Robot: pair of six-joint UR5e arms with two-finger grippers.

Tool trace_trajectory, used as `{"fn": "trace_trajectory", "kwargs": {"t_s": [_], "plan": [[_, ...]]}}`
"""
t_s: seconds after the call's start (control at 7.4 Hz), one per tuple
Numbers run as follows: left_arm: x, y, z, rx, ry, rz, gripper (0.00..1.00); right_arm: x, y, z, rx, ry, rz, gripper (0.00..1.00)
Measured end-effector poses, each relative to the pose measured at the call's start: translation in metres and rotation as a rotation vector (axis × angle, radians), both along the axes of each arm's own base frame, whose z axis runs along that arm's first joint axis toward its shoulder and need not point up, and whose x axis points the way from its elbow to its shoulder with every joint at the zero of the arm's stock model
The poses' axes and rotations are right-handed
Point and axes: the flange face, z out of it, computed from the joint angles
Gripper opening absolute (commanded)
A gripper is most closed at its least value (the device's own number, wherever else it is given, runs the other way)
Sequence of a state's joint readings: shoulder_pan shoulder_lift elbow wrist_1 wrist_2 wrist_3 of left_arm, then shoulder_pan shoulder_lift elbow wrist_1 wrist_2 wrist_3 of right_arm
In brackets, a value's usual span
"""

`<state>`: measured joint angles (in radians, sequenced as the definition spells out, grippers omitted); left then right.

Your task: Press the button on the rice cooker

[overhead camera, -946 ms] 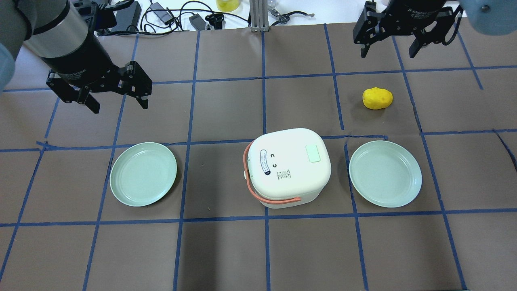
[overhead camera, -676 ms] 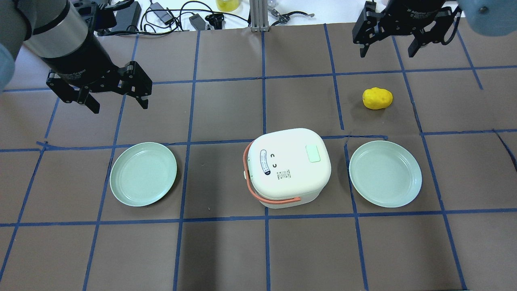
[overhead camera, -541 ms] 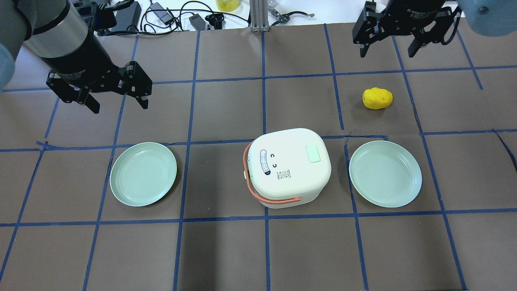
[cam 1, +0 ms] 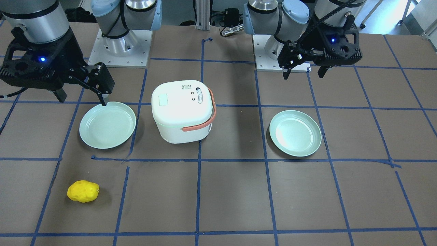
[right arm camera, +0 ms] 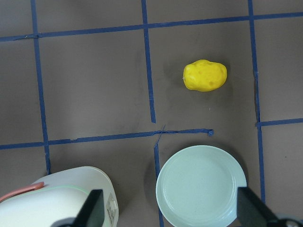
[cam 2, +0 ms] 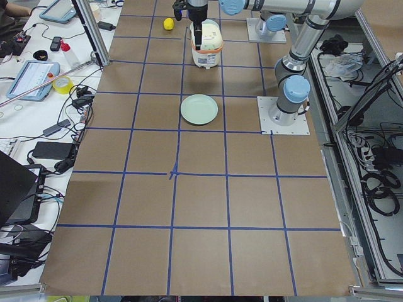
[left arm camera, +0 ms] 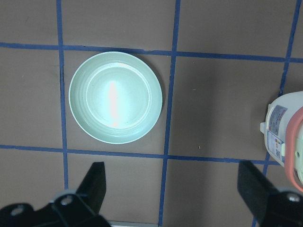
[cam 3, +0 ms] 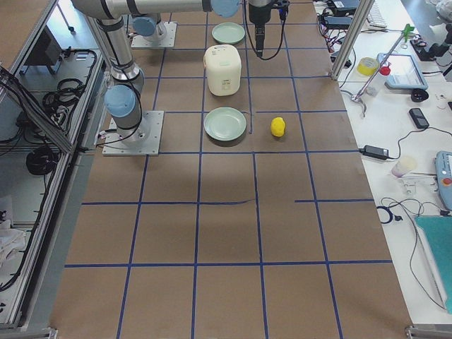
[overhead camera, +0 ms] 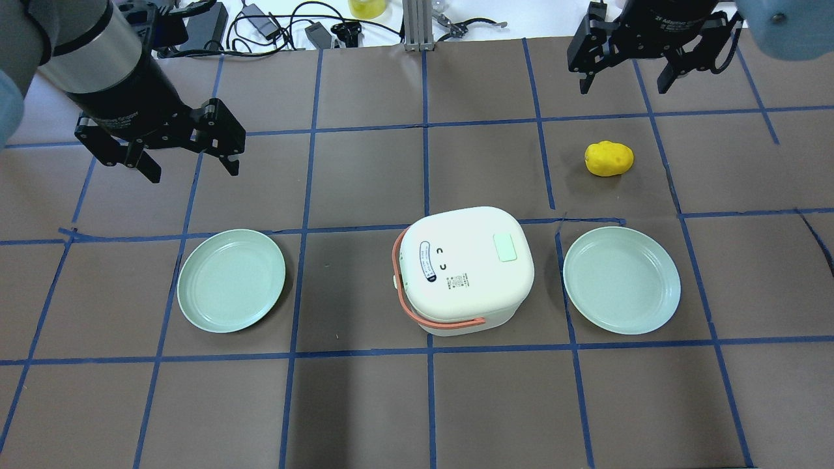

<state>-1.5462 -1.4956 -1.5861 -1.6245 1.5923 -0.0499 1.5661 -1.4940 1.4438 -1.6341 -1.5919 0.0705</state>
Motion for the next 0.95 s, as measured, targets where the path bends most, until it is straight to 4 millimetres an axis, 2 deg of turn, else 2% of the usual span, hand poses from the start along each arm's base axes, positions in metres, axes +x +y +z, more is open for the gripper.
{"fn": "trace_trajectory", "kwargs": {"t_s": [0.14,0.27,0.41,0.95], "plan": [[0.0,0.0,0.0,0.0,0.0,0.0,1.0,0.0,0.0,-0.002,0.003,-0.001,0.0,0.69],[0.0,0.0,0.0,0.0,0.0,0.0,1.0,0.001,0.001,-0.003,0.006,-0.001,0.001,0.5],[0.0,0.0,0.0,0.0,0.0,0.0,1.0,0.002,0.002,-0.004,0.009,-0.002,0.002,0.36],[0.0,0.0,0.0,0.0,0.0,0.0,1.0,0.011,0.006,-0.012,0.035,-0.034,0.007,0.19]]}}
